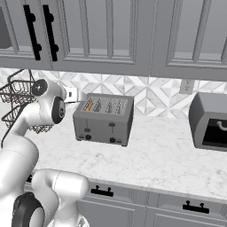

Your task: Start the toaster. Once the lever pops up, take the bread to the plate on the dining counter.

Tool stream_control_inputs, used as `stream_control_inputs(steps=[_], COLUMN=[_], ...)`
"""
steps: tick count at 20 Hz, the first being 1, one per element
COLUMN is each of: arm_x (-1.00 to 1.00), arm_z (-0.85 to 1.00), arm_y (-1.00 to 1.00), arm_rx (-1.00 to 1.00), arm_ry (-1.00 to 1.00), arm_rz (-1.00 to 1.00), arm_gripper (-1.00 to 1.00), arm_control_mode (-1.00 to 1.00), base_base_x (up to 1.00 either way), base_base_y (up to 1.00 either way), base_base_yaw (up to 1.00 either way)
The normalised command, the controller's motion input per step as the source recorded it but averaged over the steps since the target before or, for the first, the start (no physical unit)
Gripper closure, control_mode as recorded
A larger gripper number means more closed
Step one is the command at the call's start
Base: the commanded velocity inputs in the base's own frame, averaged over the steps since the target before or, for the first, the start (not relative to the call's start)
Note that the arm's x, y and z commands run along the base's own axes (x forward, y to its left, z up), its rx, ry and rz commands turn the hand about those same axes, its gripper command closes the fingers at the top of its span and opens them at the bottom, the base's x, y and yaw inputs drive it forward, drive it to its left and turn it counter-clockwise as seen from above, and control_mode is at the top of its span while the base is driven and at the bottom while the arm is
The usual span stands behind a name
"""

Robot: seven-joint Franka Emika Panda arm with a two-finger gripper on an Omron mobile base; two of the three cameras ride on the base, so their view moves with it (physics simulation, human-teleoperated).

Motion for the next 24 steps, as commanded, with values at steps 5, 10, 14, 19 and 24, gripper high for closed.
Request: stream_control_inputs(steps=[5, 10, 14, 19, 24], arm_x=[0.0, 0.0, 0.0, 0.0, 0.0], arm_z=[0.0, 0.0, 0.0, 0.0, 0.0], arm_y=[0.0, 0.0, 0.0, 0.0, 0.0], arm_rx=[0.0, 0.0, 0.0, 0.0, 0.0], arm_ry=[0.0, 0.0, 0.0, 0.0, 0.0], arm_rz=[0.0, 0.0, 0.0, 0.0, 0.0], arm_gripper=[-1.0, -1.0, -1.0, -1.0, -1.0], arm_control_mode=[-1.0, -1.0, -1.0, -1.0, -1.0], base_base_x=[0.0, 0.0, 0.0, 0.0, 0.0], base_base_y=[0.0, 0.0, 0.0, 0.0, 0.0], base_base_yaw=[0.0, 0.0, 0.0, 0.0, 0.0])
